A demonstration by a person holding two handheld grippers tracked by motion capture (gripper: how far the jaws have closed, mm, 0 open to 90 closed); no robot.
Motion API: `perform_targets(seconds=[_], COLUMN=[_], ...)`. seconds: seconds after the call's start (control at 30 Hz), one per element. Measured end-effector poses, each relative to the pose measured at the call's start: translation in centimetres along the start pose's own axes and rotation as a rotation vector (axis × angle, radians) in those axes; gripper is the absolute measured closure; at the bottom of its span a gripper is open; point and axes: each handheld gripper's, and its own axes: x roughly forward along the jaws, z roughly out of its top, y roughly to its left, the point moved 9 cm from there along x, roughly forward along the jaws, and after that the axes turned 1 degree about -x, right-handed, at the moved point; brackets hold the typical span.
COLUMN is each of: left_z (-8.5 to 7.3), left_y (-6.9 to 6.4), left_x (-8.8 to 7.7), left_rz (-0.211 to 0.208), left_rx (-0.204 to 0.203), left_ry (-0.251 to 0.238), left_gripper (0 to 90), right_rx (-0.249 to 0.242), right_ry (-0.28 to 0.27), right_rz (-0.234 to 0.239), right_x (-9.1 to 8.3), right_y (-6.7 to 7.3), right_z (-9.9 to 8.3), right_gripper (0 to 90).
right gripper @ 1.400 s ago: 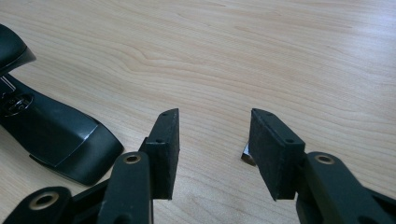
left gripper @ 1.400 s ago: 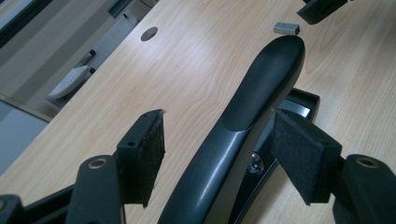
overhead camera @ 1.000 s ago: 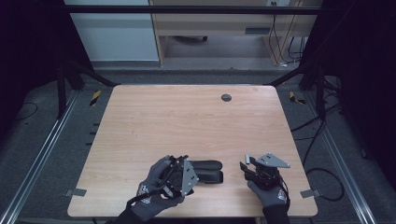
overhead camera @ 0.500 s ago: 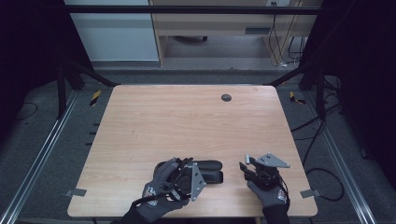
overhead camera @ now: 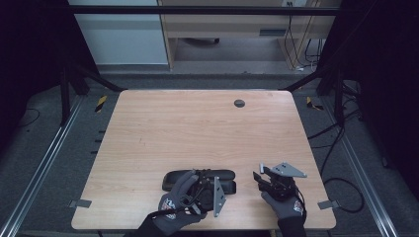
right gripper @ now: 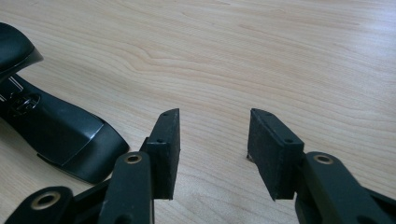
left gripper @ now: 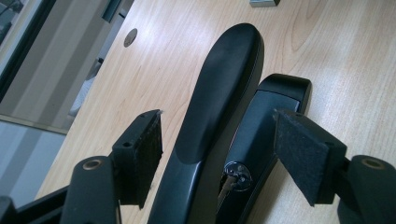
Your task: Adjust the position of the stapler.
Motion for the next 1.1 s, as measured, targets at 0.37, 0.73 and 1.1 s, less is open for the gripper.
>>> perform_targets(seconds=[0.37,0.73,1.1], left_z=[0.4,0.4,0.5], left_y=[-0.6,-0.8,-1.0], left_x=[0.9,1.6,2.6], left_rz=[0.037,0.069,0.109], left_rx=[0.044,0.108,0.180], left_ry=[0.017,0.046,0.080], left_gripper=[30.9,30.1,32.1], right_rx=[0.005,0.008,0.006], right_ry=[0.003,0.002,0.011], right_rz=[0.013,0.014,0.040], right_x=[0.0,0.0,0.1], right_y=[0.2,0.3,0.8], right_z=[0.0,0.0,-0.1], right_gripper=[56.3,56.6,61.7])
